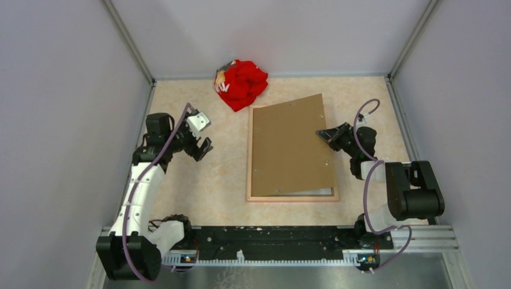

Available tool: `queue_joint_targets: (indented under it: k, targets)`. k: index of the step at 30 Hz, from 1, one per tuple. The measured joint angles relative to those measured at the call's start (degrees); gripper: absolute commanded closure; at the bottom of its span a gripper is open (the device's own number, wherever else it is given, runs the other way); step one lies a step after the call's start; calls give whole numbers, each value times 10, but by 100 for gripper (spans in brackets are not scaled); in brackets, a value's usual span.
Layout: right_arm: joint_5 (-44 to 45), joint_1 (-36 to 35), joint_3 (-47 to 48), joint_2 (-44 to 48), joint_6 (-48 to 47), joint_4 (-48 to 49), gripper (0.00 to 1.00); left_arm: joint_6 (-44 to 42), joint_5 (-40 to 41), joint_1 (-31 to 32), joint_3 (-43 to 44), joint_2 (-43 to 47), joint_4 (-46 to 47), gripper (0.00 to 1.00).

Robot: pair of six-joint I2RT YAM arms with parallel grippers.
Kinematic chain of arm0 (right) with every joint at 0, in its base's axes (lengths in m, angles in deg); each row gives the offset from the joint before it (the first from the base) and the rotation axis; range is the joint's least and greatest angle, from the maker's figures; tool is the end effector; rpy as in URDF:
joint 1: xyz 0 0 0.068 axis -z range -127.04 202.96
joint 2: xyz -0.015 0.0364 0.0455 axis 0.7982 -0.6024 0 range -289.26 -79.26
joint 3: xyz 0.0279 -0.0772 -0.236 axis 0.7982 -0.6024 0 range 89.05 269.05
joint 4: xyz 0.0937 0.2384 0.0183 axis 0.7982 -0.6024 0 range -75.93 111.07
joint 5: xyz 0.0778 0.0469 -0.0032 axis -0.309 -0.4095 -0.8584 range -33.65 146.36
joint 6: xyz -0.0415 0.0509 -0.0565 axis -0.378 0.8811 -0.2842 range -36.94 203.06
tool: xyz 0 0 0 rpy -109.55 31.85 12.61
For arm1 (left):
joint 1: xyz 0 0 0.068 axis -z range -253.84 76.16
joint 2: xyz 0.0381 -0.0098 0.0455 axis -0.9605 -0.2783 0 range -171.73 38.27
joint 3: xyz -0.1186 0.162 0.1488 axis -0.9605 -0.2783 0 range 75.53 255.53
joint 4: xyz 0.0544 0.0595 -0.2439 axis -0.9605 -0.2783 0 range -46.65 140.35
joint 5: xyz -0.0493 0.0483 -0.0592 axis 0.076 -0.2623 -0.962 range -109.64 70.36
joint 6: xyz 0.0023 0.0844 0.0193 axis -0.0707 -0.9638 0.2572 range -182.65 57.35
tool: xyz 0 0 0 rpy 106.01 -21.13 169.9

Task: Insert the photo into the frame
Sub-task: Turn over the photo frame item on the photo frame.

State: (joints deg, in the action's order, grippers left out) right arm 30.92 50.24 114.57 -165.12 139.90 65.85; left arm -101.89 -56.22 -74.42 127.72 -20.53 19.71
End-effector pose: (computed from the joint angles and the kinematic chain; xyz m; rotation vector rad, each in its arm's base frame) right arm 0.3096 0.0478 0.1358 0.5872 1.8813 1.1134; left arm 0.2493 -0.0432 0.2690 1.0026 1.8358 -0.2930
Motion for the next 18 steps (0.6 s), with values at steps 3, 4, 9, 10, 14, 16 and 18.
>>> queue_joint_targets:
  k: [3, 4, 9, 10, 14, 16, 18]
  targets:
    - [21, -13, 0, 9, -7, -18, 87, -2, 0, 0, -2, -1, 0, 11]
    - [28, -17, 0, 14, -11, -25, 78, -2, 0, 0, -2, -2, 0, 11]
    - [64, -28, 2, 30, -59, -95, 44, -7, 0, 0, -6, -2, -1, 10]
    - [70, -29, 3, 31, -70, -115, 40, -8, 0, 0, -7, -2, -1, 10]
    - [97, -36, 24, 40, -115, -200, 26, -11, -1, 0, -12, -2, -3, 10]
    - [114, -44, 43, 46, -137, -242, 24, -12, -1, 0, -13, -2, -3, 10]
    - [135, -57, 67, 50, -162, -286, 23, -12, -2, 1, -13, -2, -3, 10]
